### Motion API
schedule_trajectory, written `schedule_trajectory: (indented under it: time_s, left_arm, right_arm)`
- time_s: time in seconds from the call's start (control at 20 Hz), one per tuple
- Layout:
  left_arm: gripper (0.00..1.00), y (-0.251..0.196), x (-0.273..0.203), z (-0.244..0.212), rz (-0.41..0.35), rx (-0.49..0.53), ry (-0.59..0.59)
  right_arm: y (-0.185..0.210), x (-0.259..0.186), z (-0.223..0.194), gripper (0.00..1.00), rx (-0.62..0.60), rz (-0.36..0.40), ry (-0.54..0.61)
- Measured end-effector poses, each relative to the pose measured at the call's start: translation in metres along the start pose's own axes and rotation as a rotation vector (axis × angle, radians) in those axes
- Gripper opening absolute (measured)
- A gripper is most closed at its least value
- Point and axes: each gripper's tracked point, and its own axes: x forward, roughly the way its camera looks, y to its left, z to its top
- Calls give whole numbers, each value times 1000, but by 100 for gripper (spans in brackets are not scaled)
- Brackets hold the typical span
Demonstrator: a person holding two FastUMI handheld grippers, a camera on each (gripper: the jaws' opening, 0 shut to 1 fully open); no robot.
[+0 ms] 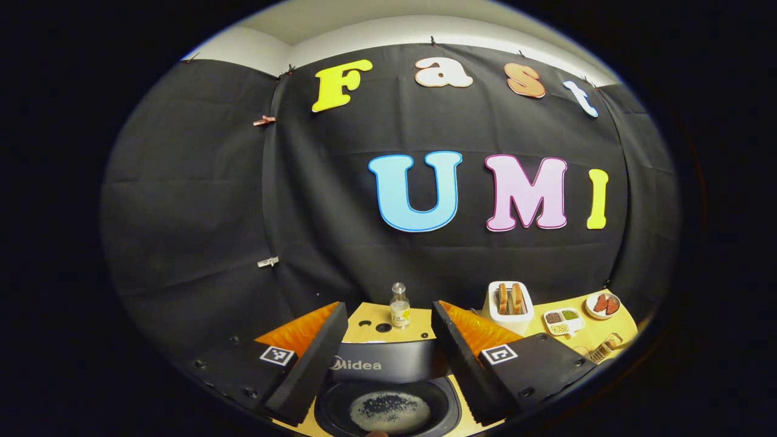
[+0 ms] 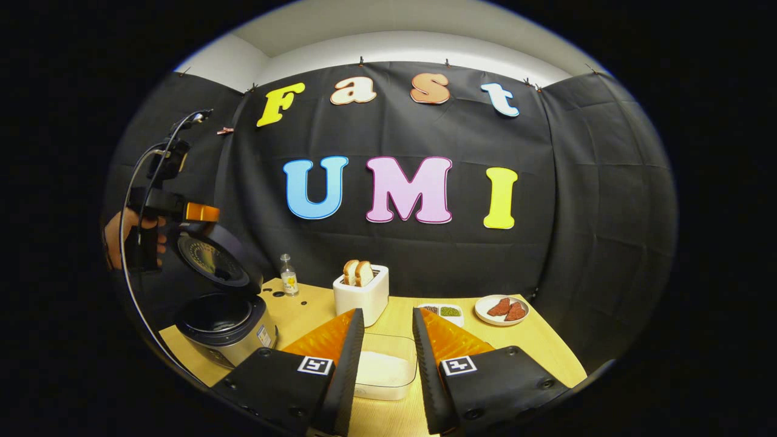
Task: Close the left gripper, press the button to open the rice cooker; take a wooden spoon from the chopstick holder with the right hand, scoop a spoonful of rice and pour it into the rice cooker, then put the wooden spoon back into the chopstick holder.
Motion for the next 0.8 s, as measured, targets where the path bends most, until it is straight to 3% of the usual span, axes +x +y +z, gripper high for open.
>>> schedule_trajectory:
  time_s: [0.45,0.65,0.8]
  left_arm:
    - [92,-9,-66,-122,46,-51,108]
    - [92,-11,-74,-150,79,-2,57]
    - [92,-12,-75,-165,87,-19,41]
  right_arm:
    - [-1,-2,-5,51,16,20,13]
    - [1,-4,-9,51,12,31,23]
    - [2,-6,-12,51,5,37,30]
